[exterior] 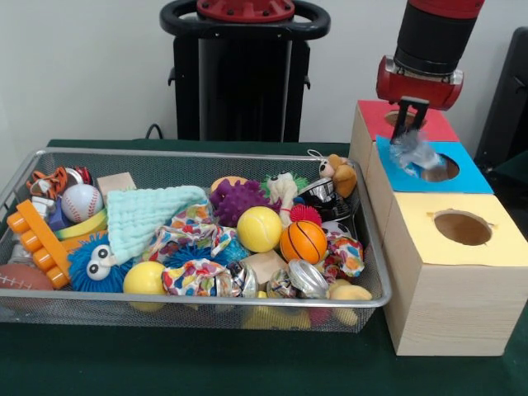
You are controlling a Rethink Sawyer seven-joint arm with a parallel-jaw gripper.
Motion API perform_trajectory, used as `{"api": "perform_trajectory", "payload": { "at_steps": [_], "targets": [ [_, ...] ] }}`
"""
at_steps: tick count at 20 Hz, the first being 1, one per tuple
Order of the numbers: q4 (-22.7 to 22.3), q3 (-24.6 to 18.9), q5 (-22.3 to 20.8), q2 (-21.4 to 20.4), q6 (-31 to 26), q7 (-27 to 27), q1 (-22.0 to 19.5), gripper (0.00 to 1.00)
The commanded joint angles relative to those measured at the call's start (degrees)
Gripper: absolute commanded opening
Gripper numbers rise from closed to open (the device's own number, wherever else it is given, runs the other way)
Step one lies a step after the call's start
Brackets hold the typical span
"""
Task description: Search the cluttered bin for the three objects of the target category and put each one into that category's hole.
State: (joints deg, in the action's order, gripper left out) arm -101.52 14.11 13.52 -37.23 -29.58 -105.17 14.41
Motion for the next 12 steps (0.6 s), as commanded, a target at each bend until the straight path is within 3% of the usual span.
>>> {"api": "perform_trajectory", "payload": {
  "at_steps": [1, 12],
  "targets": [
    [3.4, -0.9, -0.1, 2.2, -4.3, -10.8, -0.5, 0.00],
    [3.1, -2.3, 0.2, 1.4, -4.5, -8.8, -2.6, 0.00]
  ]
}}
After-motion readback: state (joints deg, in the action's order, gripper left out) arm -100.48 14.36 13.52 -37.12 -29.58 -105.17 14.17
